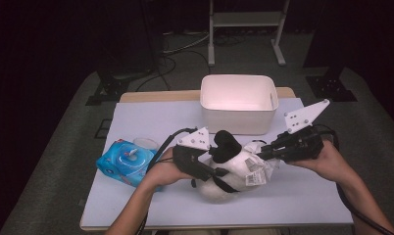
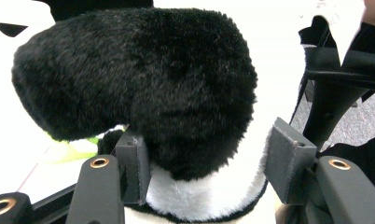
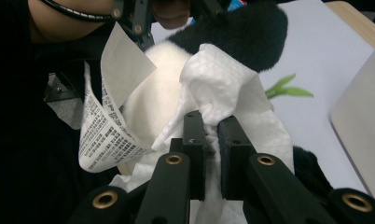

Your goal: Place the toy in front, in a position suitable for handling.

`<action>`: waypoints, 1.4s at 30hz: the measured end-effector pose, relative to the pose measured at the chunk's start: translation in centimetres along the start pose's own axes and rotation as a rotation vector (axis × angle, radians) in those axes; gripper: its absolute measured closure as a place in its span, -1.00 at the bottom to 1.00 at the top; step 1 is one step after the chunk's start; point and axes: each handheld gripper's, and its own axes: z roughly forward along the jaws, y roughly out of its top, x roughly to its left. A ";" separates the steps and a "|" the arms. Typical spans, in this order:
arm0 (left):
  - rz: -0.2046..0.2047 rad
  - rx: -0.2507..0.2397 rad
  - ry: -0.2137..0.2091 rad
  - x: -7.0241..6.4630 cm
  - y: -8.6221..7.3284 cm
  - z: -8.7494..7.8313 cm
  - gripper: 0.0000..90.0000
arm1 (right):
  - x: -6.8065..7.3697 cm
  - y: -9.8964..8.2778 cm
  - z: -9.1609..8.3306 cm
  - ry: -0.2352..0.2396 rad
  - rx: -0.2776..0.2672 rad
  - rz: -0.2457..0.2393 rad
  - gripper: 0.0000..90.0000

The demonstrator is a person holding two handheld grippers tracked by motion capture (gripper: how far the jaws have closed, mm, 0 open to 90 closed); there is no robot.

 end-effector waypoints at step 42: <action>0.035 0.080 -0.029 -0.4 1.4 1.8 -0.05 | -0.3 -1.9 0.7 0.010 -0.015 0.046 0.83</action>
